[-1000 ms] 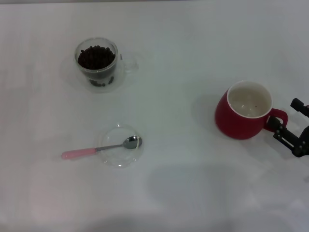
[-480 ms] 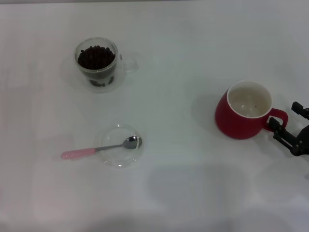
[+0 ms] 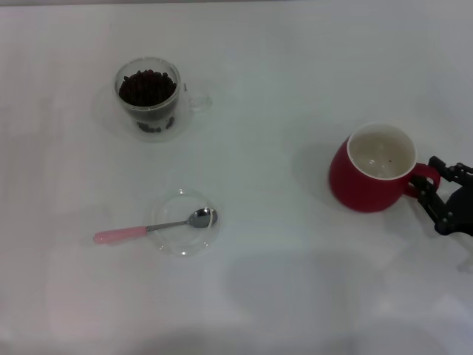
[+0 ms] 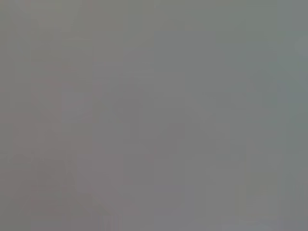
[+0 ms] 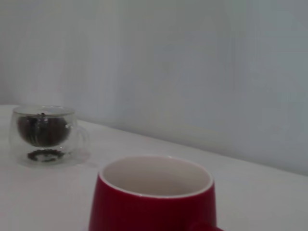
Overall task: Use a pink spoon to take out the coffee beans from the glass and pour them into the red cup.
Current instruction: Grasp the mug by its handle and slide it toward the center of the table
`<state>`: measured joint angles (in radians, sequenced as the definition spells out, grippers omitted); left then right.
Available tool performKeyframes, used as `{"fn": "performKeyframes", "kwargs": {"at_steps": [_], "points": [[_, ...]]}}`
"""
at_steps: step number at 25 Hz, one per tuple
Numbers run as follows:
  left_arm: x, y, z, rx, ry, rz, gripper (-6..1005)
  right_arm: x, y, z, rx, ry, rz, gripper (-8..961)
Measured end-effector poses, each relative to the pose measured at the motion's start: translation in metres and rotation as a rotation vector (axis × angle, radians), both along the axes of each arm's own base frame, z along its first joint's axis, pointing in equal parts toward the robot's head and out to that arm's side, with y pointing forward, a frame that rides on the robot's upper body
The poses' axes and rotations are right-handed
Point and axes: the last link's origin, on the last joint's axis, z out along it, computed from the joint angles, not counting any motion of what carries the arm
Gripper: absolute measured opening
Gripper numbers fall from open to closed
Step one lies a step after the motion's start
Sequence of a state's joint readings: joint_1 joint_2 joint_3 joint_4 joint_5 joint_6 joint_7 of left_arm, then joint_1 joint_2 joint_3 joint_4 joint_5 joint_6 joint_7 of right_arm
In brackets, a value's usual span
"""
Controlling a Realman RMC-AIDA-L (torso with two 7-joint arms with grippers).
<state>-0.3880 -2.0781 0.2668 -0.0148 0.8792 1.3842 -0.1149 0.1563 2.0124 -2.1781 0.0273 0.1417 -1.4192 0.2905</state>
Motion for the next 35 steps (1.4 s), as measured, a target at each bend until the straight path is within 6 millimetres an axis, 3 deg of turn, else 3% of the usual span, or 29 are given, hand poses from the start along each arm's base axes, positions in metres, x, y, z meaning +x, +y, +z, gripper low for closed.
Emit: {"fn": "performKeyframes", "kwargs": {"at_steps": [10, 22, 35], "points": [[0.000, 0.001, 0.002, 0.004, 0.006, -0.001, 699, -0.017, 0.004, -0.011, -0.048, -0.003, 0.107, 298], [0.000, 0.003, 0.006, 0.012, 0.014, -0.004, 701, -0.037, 0.003, -0.028, -0.148, 0.012, 0.224, 300], [0.003, 0.008, 0.007, 0.011, 0.024, -0.018, 699, -0.044, -0.011, -0.041, -0.240, 0.023, 0.276, 302]]}}
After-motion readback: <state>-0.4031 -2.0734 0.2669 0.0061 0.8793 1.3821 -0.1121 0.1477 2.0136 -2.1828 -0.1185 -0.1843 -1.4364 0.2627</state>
